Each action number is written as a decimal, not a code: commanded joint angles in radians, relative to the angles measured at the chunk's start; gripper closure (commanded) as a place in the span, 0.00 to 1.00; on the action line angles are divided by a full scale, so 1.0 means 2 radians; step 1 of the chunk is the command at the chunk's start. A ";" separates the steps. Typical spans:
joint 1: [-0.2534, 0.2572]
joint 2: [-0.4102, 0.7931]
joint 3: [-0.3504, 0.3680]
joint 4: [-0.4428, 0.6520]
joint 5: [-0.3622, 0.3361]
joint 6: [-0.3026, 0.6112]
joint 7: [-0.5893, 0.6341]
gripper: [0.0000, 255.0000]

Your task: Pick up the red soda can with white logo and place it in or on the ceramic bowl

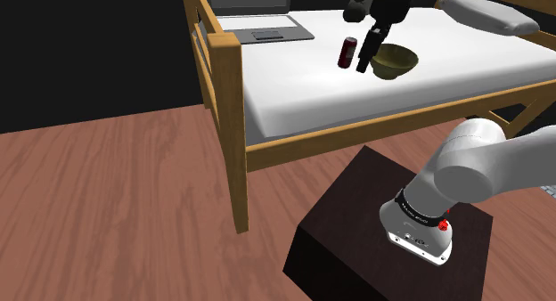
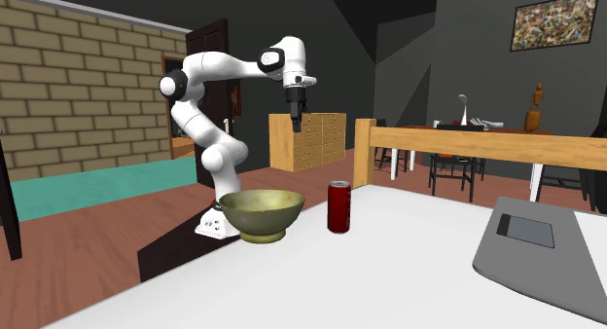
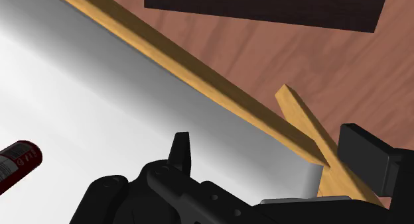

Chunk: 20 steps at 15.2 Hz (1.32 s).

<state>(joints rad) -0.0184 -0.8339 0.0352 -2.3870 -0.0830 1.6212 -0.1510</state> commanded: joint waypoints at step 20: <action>-0.045 0.265 -0.178 0.152 -0.034 0.117 -0.181 0.00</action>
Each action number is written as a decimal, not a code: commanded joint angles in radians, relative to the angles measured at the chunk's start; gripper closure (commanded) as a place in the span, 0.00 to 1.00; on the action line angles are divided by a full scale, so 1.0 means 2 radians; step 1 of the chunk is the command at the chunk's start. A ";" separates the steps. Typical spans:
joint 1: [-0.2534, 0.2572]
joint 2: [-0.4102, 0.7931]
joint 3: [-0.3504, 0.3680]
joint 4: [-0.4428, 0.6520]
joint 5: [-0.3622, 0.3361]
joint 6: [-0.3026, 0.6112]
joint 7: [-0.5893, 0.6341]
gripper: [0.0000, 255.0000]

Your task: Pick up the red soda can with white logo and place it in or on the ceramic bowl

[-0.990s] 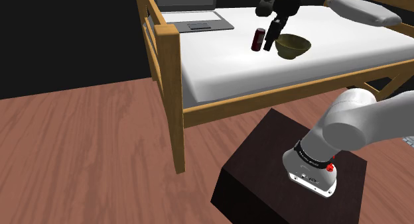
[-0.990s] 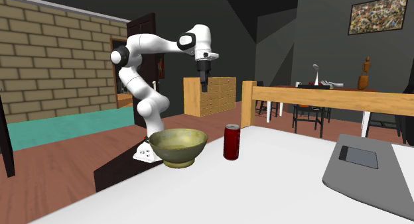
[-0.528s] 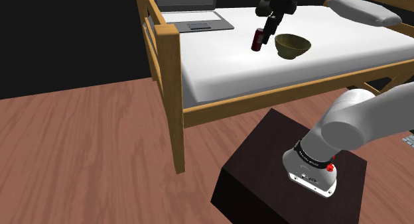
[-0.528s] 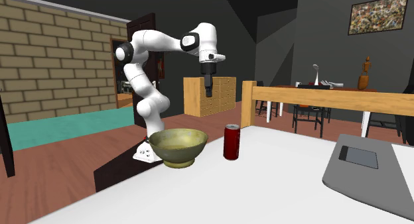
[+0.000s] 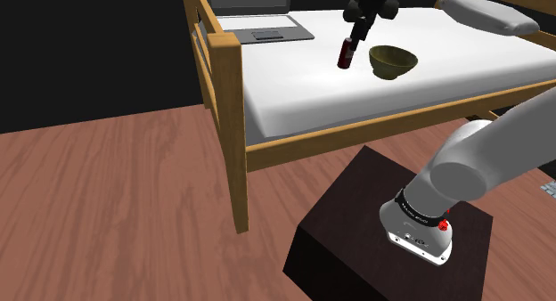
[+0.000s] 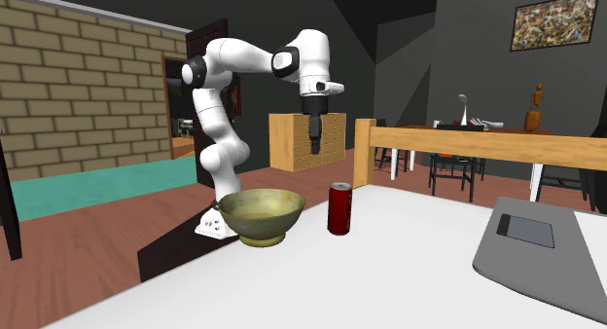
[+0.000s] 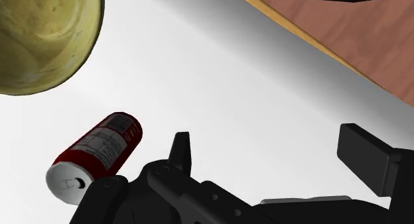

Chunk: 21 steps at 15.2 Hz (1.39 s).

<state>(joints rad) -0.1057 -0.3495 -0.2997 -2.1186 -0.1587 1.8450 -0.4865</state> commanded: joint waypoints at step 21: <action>-0.048 0.271 -0.082 0.193 0.111 0.052 -0.154 0.00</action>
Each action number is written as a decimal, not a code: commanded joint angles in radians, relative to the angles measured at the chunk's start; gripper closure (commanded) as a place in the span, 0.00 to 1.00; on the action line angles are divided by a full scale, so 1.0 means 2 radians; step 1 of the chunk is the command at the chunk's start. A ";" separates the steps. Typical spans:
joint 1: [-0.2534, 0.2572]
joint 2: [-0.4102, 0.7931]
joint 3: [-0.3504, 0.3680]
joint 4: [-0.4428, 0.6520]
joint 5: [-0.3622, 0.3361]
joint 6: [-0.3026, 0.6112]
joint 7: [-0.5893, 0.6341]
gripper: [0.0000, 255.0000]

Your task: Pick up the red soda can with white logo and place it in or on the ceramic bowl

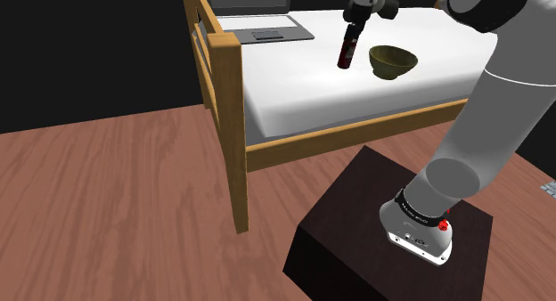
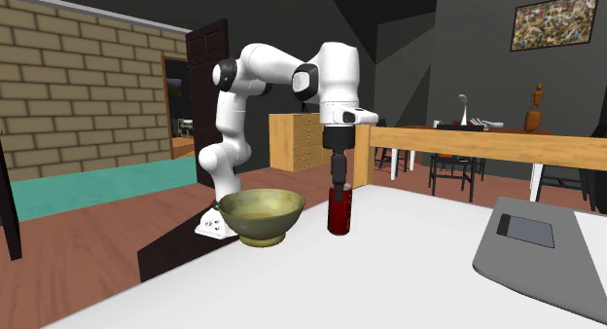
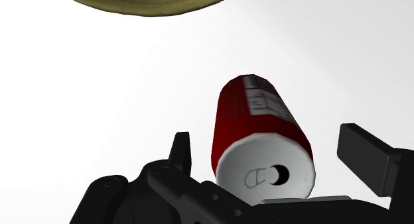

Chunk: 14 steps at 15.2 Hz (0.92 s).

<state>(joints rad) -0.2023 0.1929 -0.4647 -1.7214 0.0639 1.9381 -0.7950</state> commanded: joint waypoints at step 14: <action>0.000 -0.001 0.000 -0.005 0.000 0.005 0.000 1.00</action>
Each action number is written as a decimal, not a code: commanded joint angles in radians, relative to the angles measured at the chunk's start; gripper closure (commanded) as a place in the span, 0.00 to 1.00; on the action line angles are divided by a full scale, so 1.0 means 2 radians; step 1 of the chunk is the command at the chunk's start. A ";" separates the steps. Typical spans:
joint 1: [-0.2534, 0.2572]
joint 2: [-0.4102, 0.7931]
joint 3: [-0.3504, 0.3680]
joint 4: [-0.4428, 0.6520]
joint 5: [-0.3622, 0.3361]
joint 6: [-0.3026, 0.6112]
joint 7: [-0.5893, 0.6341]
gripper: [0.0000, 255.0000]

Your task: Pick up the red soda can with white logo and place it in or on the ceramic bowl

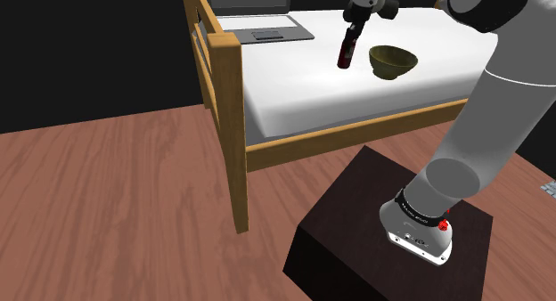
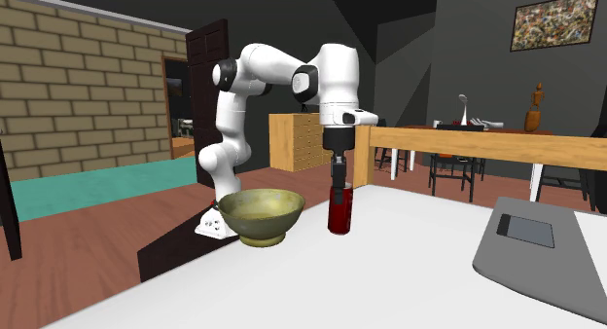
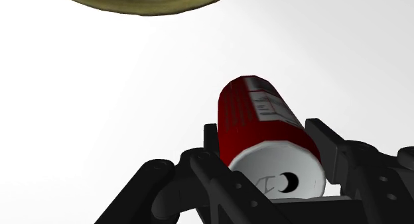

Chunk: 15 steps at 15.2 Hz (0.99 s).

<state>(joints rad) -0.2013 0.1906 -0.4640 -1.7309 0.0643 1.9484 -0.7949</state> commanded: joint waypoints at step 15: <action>-0.002 -0.005 -0.002 0.074 -0.004 -0.079 0.001 1.00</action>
<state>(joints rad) -0.2066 0.1810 -0.4694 -1.6001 0.0574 1.8071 -0.7956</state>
